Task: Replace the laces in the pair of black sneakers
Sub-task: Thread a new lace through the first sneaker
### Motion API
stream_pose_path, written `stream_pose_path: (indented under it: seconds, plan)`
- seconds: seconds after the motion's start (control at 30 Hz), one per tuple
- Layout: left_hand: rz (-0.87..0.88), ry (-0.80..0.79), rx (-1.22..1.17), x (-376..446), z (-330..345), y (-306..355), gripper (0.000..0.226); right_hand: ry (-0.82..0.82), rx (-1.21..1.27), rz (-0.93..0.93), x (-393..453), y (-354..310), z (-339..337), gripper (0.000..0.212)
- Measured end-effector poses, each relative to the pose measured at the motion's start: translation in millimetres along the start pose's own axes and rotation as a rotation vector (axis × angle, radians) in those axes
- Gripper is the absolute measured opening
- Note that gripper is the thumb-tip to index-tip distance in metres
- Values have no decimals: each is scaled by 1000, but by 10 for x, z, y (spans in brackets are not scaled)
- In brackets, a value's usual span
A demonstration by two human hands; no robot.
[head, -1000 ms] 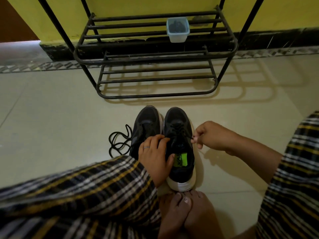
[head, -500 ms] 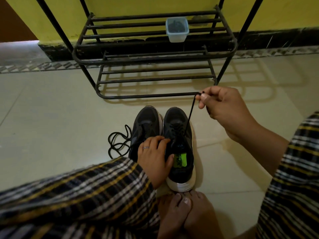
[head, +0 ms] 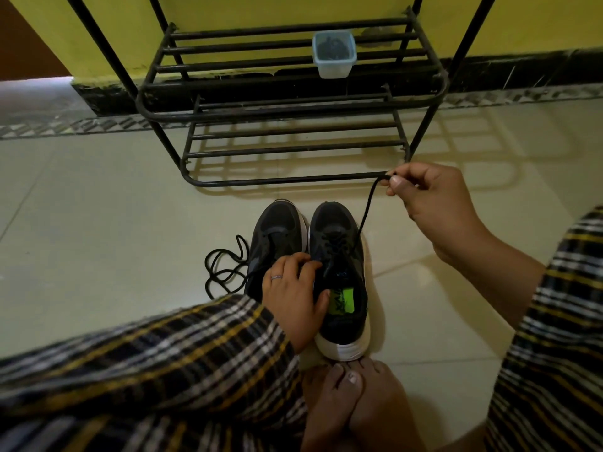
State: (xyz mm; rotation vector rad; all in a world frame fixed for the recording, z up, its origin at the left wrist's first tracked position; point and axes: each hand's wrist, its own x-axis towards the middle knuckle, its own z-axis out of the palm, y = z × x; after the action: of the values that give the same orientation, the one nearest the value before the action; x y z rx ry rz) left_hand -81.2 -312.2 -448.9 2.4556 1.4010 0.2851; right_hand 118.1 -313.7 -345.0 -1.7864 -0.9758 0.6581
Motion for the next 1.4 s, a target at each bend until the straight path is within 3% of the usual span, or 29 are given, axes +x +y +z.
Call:
stream_pose_path:
  seconds: [0.13,0.3,0.5,0.73,1.03,1.17,1.4]
  plan:
    - [-43,-54,-5,31,-56,51,45,48,-190,-100,16,69,-2,16]
    - [-56,-150,-1,188,-128,85,37,-6,-256,-201,-22,114,-6,16]
    - [-83,-121,-120,260,-187,76,28,-184,-235,-43,-128,224,143,13]
    - [-308,-79,-548,242,-149,39,4,-367,-250,151,-283,427,400,9]
    - [-375,-106,-648,242,-104,-28,11,-398,-530,14,-306,437,652,12]
    - [-391,-120,-667,243,-78,-66,4,-423,-570,11,-304,458,695,14]
    - [-378,-132,-705,244,-67,-98,13,-426,-590,-3,-305,468,741,15]
